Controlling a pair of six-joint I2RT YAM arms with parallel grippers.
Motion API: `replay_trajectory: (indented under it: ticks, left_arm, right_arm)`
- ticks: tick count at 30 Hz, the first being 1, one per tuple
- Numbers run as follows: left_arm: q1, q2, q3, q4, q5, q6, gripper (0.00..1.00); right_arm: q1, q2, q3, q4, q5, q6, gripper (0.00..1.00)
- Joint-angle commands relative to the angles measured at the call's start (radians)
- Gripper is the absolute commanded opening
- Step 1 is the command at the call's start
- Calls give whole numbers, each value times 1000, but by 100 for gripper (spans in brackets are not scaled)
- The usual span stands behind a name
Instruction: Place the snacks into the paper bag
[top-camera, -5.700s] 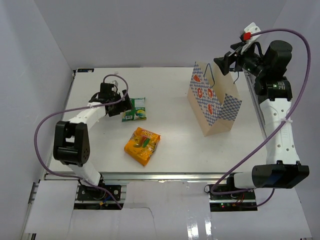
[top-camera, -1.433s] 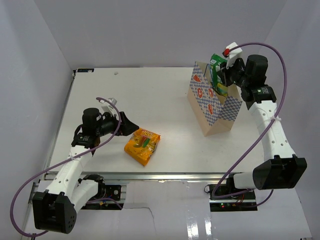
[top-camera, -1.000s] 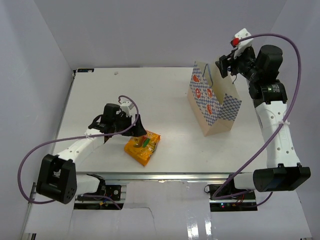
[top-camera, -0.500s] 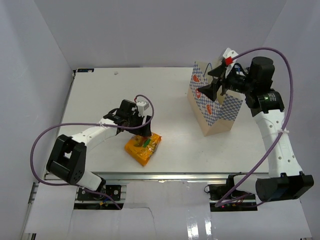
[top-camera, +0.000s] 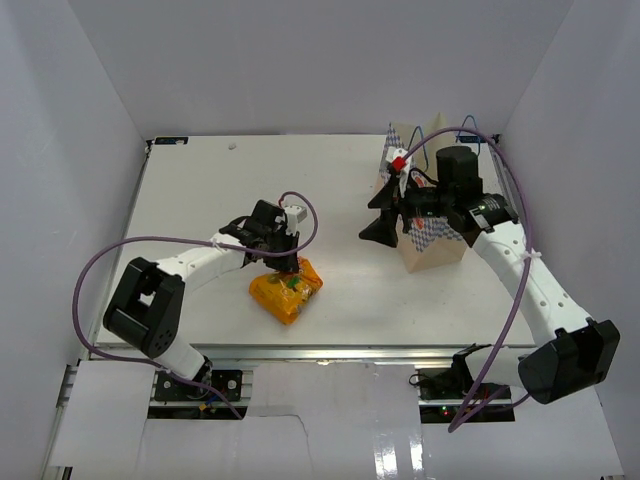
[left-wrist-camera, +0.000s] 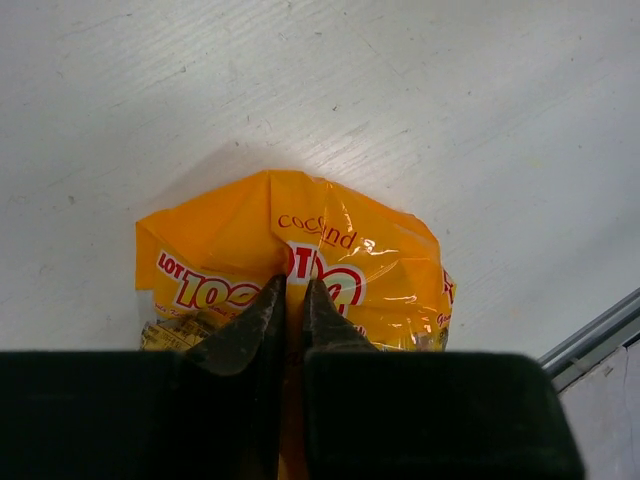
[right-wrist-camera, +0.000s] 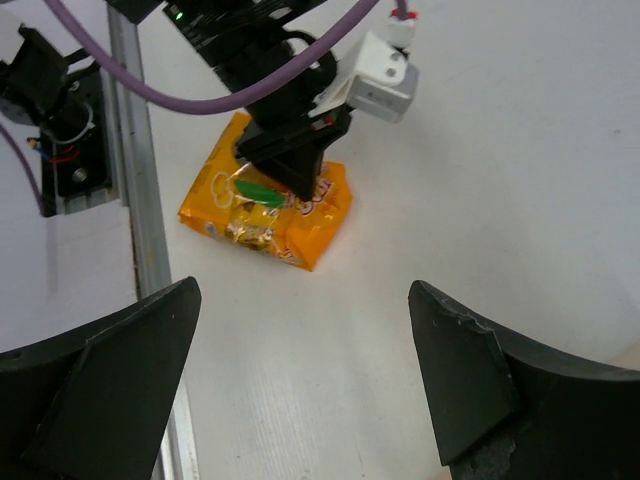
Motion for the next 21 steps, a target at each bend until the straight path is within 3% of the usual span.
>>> replay_trajectory:
  ticks: [1,4,7,11,15,21]
  left_arm:
    - [-8,-3,-16,-51,-7,-11,10]
    - [-6,-60,-6,-34,12,-36,0]
    - [6,-129,-17,10,32,-99,0]
    - [49,-221,-68,114,75,-208,0]
    - [97,-305,-140,271,121,-353,0]
    - [153,-336,-192,441,170,-499,0]
  right_arm:
    - [57,15,-34,11,-62,-16,90]
    - [94,29,-57,11,-108,-48,90]
    - [126,62,-75,44,-114,-16,90]
    - [149,143,-103,151,-110,216,90]
    - [186,206,-91,292,64,450,90]
    - [238,314,8,291,338,718,90]
